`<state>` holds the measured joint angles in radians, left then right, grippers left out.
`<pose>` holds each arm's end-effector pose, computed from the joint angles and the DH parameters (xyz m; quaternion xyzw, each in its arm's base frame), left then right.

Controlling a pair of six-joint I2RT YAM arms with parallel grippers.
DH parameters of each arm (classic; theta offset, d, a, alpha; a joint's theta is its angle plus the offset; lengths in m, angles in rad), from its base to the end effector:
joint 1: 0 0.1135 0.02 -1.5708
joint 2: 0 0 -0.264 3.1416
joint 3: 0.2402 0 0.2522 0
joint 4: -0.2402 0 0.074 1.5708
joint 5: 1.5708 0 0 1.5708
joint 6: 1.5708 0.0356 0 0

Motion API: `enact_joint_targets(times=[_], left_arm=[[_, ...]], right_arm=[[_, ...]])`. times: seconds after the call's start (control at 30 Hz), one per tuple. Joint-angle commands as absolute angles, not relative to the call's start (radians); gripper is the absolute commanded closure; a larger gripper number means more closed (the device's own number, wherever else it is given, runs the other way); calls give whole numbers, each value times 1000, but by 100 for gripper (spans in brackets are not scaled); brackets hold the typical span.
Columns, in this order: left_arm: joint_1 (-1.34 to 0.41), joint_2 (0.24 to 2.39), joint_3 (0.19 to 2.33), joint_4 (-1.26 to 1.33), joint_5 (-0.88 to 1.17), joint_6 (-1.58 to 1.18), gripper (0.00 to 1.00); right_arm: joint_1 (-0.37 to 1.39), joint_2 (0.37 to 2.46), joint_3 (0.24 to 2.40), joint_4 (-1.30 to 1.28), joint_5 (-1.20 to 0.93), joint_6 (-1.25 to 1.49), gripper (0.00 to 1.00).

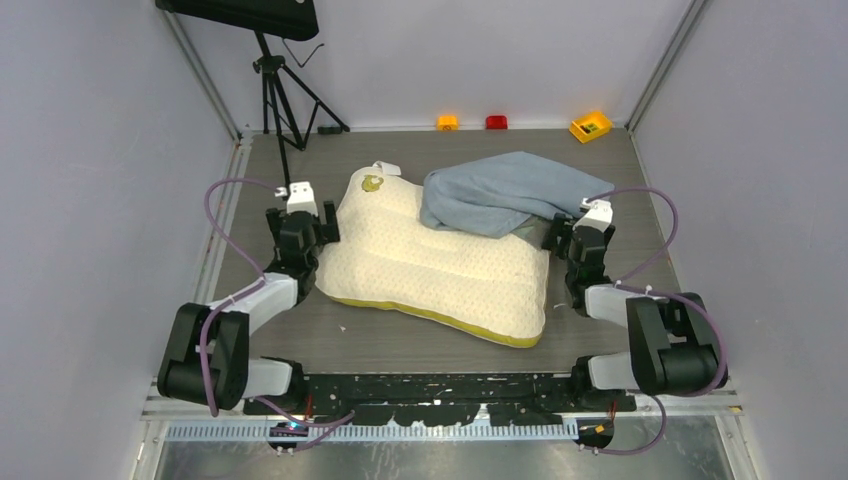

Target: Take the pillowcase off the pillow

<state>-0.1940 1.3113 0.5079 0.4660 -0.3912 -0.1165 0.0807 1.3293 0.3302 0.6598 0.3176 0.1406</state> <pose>0.2640 -0.0380 0.1986 -0.0813 0.8040 0.0689 0.5850 0.2416 0.0084 0.1604 0.1154 0.8030 -0.0653 0.5811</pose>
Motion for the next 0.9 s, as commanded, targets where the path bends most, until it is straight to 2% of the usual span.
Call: enact_joint_targets(times=[0.0, 0.1, 0.17, 0.3, 0.37, 0.43, 0.5, 0.63, 0.7, 0.77, 0.83, 0.87], left_arm=[[-190, 1250, 450, 516, -390, -92, 0], [-189, 1330, 365, 693, -412, -99, 0], [-187, 1346, 422, 585, -364, -88, 2], [-184, 1399, 440, 644, -405, -28, 7], [-184, 1442, 400, 800, -389, 22, 9], [-179, 1537, 384, 947, -412, 51, 5], [-140, 1484, 424, 764, -326, -7, 4], [-96, 1505, 390, 846, -271, -39, 3], [-88, 1556, 351, 979, -254, -32, 6], [-88, 1545, 355, 962, -249, -31, 16], [-88, 1536, 352, 933, -249, -37, 1], [-89, 1549, 337, 989, -246, -33, 0]], right_arm=[[59, 1393, 326, 877, 355, 116, 15], [47, 1508, 326, 973, 368, 130, 16], [50, 1570, 311, 1059, 382, 116, 17], [31, 1551, 342, 973, 340, 137, 19], [26, 1560, 339, 994, 340, 135, 10], [29, 1552, 335, 985, 347, 136, 9], [28, 1557, 339, 989, 338, 132, 9], [29, 1555, 340, 986, 337, 133, 8], [28, 1556, 339, 989, 337, 133, 8], [29, 1555, 339, 989, 337, 132, 8], [28, 1556, 340, 989, 338, 132, 8], [28, 1556, 339, 988, 337, 133, 8]])
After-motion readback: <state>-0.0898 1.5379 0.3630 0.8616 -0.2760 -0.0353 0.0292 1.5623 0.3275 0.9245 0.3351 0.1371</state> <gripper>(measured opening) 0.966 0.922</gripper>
